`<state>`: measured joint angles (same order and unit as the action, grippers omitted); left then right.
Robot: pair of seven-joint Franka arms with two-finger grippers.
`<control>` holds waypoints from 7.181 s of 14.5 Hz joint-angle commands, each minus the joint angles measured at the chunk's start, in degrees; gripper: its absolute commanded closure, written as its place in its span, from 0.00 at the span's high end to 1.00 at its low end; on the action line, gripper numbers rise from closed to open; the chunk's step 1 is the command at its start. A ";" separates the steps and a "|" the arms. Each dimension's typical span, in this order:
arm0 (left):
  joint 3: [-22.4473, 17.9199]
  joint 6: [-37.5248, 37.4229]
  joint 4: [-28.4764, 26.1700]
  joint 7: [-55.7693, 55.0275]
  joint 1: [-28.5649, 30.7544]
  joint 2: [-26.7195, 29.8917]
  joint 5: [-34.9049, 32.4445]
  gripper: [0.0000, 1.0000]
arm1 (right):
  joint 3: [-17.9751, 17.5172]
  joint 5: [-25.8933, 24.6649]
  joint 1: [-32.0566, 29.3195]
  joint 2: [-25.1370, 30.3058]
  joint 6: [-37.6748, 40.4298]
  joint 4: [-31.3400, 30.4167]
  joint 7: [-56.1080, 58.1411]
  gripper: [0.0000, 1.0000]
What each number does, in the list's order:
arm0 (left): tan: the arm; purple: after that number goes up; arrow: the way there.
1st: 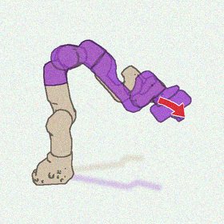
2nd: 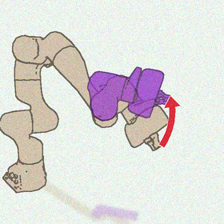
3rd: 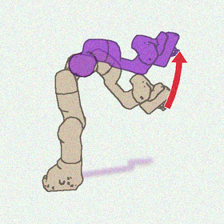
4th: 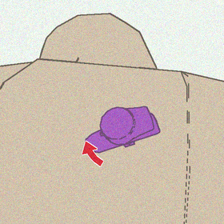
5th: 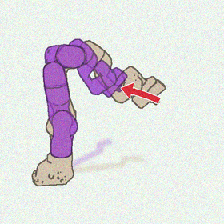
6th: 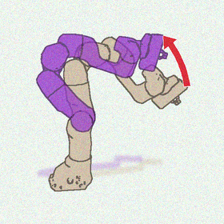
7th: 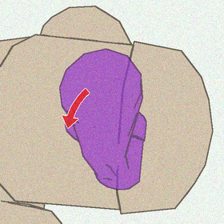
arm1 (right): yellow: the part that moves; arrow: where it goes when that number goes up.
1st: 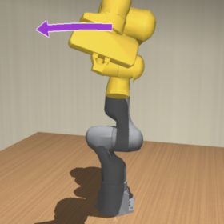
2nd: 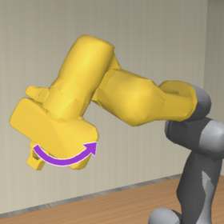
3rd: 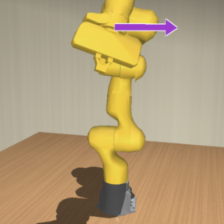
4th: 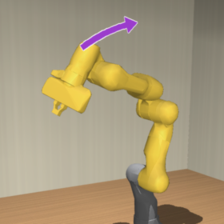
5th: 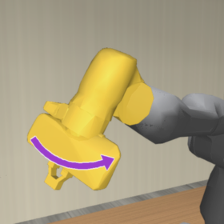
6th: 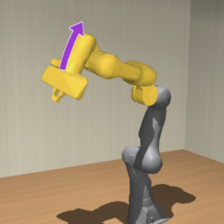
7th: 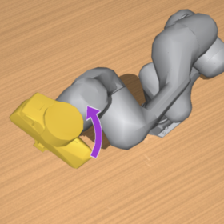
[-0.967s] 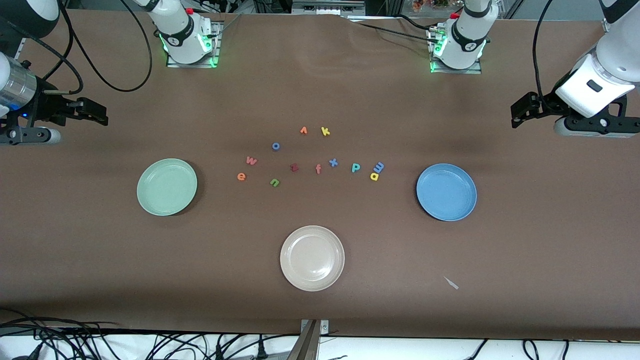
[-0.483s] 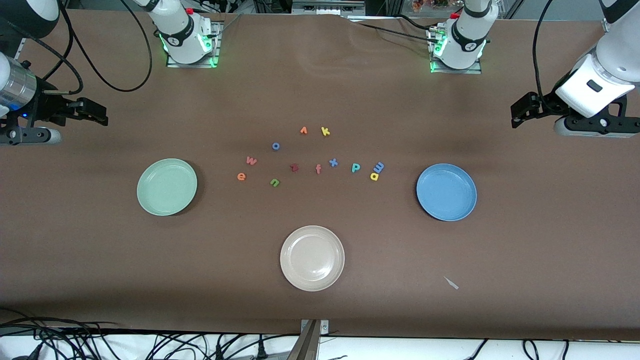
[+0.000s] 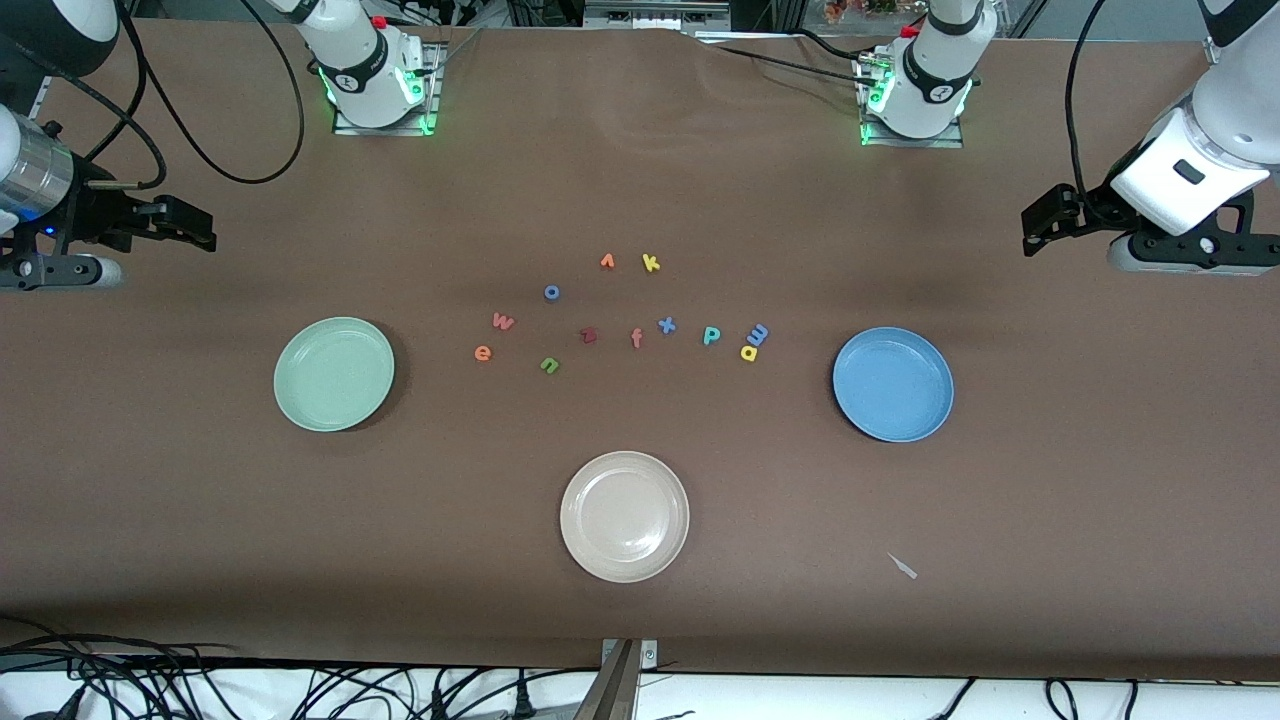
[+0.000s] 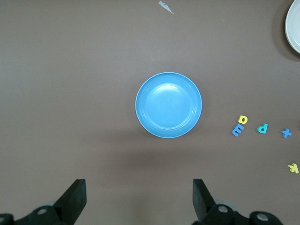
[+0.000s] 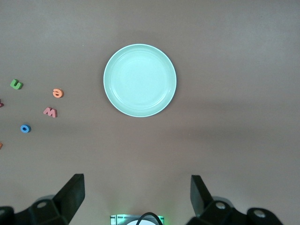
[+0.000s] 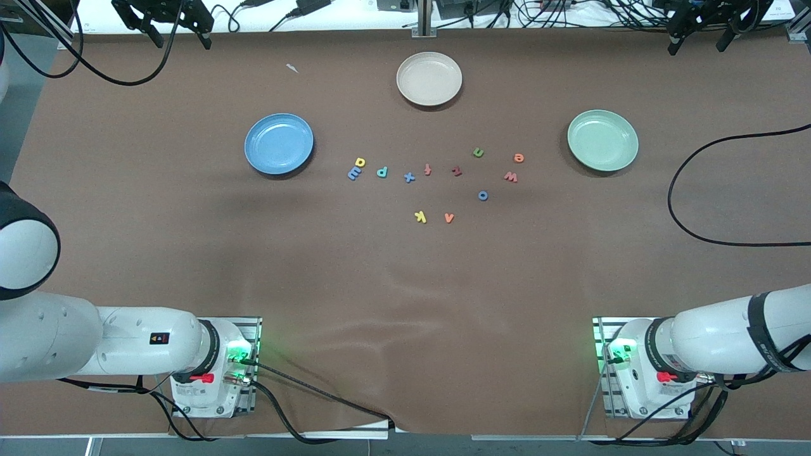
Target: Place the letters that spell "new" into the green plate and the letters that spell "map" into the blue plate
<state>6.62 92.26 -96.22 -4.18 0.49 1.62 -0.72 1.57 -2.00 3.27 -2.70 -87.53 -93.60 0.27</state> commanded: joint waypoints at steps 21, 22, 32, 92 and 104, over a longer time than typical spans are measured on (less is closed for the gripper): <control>0.24 -2.70 2.96 0.58 -0.32 -1.01 -1.57 1.00 | 0.10 0.77 0.07 0.24 -0.62 -0.35 -0.45 1.00; 0.24 -2.70 2.96 0.49 -0.41 -1.01 -1.48 1.00 | 0.10 0.77 0.07 0.24 -0.62 -0.35 -0.45 1.00; 1.20 -2.70 2.96 0.76 -0.58 -1.01 -1.57 1.00 | 0.10 0.85 0.06 0.24 -0.45 -0.35 -0.45 1.00; 11.12 -4.64 8.24 1.37 -2.08 -11.63 -1.04 1.00 | -2.89 0.59 7.43 -10.92 -14.49 -5.44 -9.12 1.00; 14.48 22.05 0.88 1.02 -9.89 -34.67 -2.27 0.98 | -2.97 0.59 18.95 -21.99 -51.32 -20.83 -48.59 1.00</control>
<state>20.85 109.81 -92.18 -3.73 -8.94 -33.12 -0.72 -1.70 -1.88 20.40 -23.12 -136.06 -114.37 -43.46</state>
